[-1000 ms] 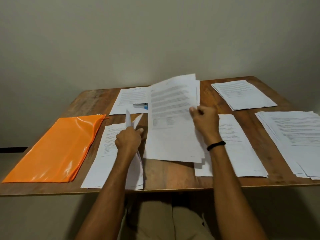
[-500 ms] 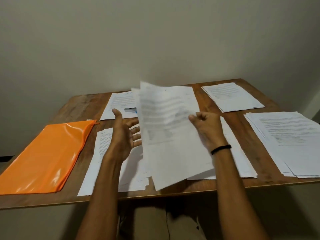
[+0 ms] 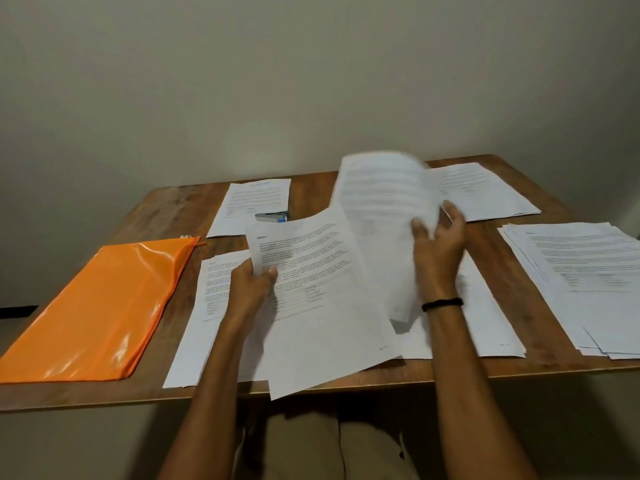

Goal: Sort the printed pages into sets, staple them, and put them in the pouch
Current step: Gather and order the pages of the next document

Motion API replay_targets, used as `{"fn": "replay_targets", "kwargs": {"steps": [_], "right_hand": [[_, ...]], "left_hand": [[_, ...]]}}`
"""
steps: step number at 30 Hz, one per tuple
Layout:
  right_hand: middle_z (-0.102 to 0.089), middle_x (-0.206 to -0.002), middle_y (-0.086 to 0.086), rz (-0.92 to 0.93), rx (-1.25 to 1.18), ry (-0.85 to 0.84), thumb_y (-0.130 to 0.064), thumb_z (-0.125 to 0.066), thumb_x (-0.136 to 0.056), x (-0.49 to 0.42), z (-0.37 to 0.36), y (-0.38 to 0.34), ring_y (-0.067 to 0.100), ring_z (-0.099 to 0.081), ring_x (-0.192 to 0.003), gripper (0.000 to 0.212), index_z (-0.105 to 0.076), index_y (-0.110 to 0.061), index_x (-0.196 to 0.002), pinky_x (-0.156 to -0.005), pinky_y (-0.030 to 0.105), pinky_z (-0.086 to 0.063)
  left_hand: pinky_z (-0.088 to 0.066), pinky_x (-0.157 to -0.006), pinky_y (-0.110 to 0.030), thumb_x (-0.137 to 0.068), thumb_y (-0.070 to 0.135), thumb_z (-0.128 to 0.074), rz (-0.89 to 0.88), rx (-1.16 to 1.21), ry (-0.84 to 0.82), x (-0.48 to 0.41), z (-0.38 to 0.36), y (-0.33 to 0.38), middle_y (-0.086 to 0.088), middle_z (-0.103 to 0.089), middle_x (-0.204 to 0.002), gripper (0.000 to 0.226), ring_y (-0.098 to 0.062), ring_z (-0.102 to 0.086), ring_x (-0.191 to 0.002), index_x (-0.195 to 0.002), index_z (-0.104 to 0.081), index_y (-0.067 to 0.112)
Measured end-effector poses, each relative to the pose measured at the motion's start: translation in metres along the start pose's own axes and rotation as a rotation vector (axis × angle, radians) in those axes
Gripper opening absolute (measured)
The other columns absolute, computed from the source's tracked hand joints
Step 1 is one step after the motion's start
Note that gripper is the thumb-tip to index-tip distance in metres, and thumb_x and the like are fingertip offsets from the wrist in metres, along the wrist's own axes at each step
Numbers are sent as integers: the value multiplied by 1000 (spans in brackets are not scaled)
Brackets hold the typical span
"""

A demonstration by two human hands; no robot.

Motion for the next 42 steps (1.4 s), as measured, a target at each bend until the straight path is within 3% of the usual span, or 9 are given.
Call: {"fn": "replay_targets", "kwargs": {"steps": [5, 10, 14, 18, 22, 25, 30, 33, 42], "right_hand": [[-66, -106, -3, -278, -601, 233, -5, -68, -93, -26, 27, -25, 11, -71, -88, 59, -42, -9, -146, -70, 29, -61], [-77, -98, 6, -551, -788, 2, -15, -57, -100, -33, 20, -14, 22, -75, -83, 30, -61, -9, -129, -62, 36, -61], [-75, -109, 12, -600, -498, -141, -12, -69, -91, -20, 5, 17, 30, -72, -103, 23, -68, -9, -114, -86, 49, -59], [-68, -117, 11, -290, 307, -227, -16, -80, -80, 1, -12, 33, 24, -66, -102, 49, -61, -10, -125, -92, 34, -54], [-64, -128, 13, -202, 638, -390, -18, -76, -85, 18, -27, 41, 29, -59, -120, 54, -54, -7, -133, -96, 31, -43], [-62, -131, 15, -188, 713, -417, -18, -73, -87, 29, -33, 45, 31, -57, -122, 55, -52, -6, -136, -94, 30, -43], [-60, -135, 14, -188, 703, -431, -19, -73, -89, 42, -37, 52, 31, -55, -125, 56, -51, -5, -138, -100, 34, -42], [-61, -134, 13, -169, 716, -439, -21, -73, -90, 49, -37, 53, 30, -56, -124, 52, -54, -4, -135, -97, 31, -42], [-62, -131, 6, -208, 612, -434, -32, -66, -95, 50, -38, 48, 25, -57, -121, 49, -54, -6, -134, -96, 32, -43]], "left_hand": [[-57, -90, -42, -98, 14, -61, 50, -71, -58, -5, 4, -6, -3, -67, -124, 32, -27, -67, -107, -130, -60, 14], [-52, -90, -38, -93, 11, -68, 73, -152, -69, -9, 1, -4, 1, -59, -130, 49, -20, -60, -107, -137, -47, 19], [-51, -94, -35, -91, 6, -69, 11, -120, -89, -9, -3, -3, 4, -55, -134, 68, -17, -57, -114, -146, -34, 27], [-48, -85, -25, -102, 13, -53, 35, -61, -50, -6, -7, 1, 2, -57, -135, 44, -16, -57, -115, -144, -42, 20], [-42, -80, -25, -108, 32, -39, 110, -71, 25, -5, -8, 0, 3, -59, -119, 33, -10, -57, -93, -134, -52, 18], [-47, -93, -33, -105, 44, -43, 105, -55, 12, -8, -9, -5, 3, -60, -124, 40, -17, -59, -104, -133, -54, 18], [-56, -83, -30, -96, 24, -66, 73, 52, 32, -1, -15, -5, 1, -62, -128, 44, -19, -64, -108, -137, -51, 19], [-56, -72, -22, -97, 15, -65, 38, 53, 42, -2, -14, -5, 0, -64, -126, 41, -17, -66, -102, -136, -53, 18], [-62, -73, -30, -97, 8, -62, -43, 170, 18, 0, -6, 2, 7, -71, -110, 31, -14, -74, -93, -124, -60, 22]]}}
Point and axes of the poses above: each hand's wrist, its own x-axis away from the middle knuckle, its own z-axis out of the back of the hand, y = z × x, the point moved 4 cm from there along -x, towards the middle knuckle
